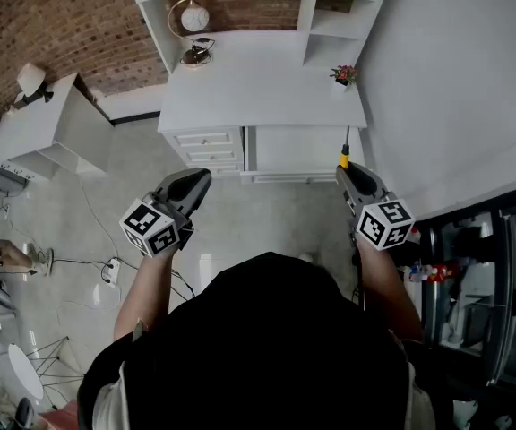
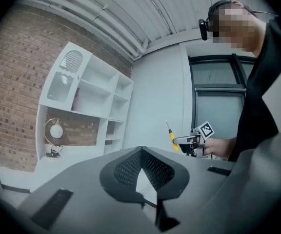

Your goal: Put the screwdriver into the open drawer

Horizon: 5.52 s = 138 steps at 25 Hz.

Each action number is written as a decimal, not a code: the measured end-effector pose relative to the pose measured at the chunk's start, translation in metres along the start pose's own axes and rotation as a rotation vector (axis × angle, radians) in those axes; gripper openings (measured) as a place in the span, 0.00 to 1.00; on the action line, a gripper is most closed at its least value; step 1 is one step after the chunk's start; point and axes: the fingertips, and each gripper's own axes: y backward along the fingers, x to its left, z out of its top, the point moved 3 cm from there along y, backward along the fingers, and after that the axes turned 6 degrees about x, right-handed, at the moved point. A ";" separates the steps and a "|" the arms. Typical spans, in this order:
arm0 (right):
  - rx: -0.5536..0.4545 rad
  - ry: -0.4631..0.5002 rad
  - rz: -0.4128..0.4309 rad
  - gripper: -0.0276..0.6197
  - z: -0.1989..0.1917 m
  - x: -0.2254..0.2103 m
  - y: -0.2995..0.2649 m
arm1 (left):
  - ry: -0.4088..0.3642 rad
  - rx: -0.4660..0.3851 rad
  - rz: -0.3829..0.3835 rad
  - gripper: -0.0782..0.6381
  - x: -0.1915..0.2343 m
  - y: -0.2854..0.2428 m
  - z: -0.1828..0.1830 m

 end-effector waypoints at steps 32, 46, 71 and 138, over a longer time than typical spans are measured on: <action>-0.032 0.013 0.010 0.17 0.012 -0.012 0.012 | -0.015 0.012 -0.004 0.13 -0.023 -0.016 -0.003; 0.013 -0.030 0.023 0.17 0.015 -0.075 -0.035 | 0.004 0.063 0.005 0.13 0.011 -0.082 -0.003; 0.057 -0.038 0.063 0.17 0.039 -0.154 -0.118 | 0.050 0.111 0.059 0.13 0.077 -0.168 0.001; 0.128 -0.006 0.260 0.17 0.064 -0.281 -0.193 | 0.072 0.161 0.291 0.13 0.102 -0.265 0.016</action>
